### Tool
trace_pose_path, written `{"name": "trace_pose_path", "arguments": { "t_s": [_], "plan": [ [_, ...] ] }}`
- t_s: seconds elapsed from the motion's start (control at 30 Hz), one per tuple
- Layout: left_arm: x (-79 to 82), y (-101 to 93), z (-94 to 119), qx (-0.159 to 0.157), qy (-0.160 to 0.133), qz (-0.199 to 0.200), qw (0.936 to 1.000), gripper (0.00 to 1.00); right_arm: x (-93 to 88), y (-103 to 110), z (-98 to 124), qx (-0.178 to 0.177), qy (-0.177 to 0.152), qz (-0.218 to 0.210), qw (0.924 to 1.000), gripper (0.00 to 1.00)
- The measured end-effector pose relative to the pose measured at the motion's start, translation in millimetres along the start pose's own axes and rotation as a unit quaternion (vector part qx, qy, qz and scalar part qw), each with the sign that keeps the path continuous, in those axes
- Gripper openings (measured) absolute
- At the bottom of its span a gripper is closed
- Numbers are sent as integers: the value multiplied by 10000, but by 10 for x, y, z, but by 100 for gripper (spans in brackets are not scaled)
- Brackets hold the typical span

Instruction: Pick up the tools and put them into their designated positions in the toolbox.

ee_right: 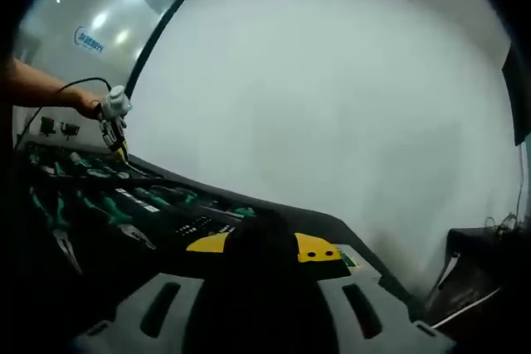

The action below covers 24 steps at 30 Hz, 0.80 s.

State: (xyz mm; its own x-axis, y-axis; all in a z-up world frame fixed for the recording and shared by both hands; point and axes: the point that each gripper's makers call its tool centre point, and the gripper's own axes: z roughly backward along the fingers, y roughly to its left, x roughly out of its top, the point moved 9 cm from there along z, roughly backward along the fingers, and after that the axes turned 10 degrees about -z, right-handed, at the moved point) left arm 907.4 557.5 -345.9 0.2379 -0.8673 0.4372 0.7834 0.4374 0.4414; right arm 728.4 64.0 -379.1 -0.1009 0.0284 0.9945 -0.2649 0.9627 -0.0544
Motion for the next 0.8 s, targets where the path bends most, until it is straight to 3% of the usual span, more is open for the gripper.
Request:
{"name": "trace_pose_path", "arguments": {
  "t_s": [0.17, 0.33, 0.43, 0.53, 0.67, 0.77, 0.8],
  "plan": [
    [6, -68, 16, 46, 106, -32, 9999, 7, -1, -5, 1, 12, -5, -45, 10000, 26],
    [50, -106, 47, 110, 548, -677, 9961, 6, -5, -7, -3, 25, 1, -62, 10000, 26],
    [117, -140, 113, 146, 552, -676, 9961, 6, -7, -6, -5, 39, 2, -67, 10000, 26],
    [166, -76, 155, 301, 365, -491, 9977, 2, -5, -9, -7, 44, -6, -71, 10000, 26],
    [102, -6, 74, 449, 574, -451, 9963, 1, -5, -12, -8, 43, -15, -76, 10000, 26],
    [79, -101, 15, 361, 540, -397, 9971, 1, -4, -15, -9, 39, -17, -78, 10000, 26],
    [87, -94, 1, 479, 470, -533, 9963, 1, -6, -18, -8, 35, -17, -81, 10000, 26]
  ]
}}
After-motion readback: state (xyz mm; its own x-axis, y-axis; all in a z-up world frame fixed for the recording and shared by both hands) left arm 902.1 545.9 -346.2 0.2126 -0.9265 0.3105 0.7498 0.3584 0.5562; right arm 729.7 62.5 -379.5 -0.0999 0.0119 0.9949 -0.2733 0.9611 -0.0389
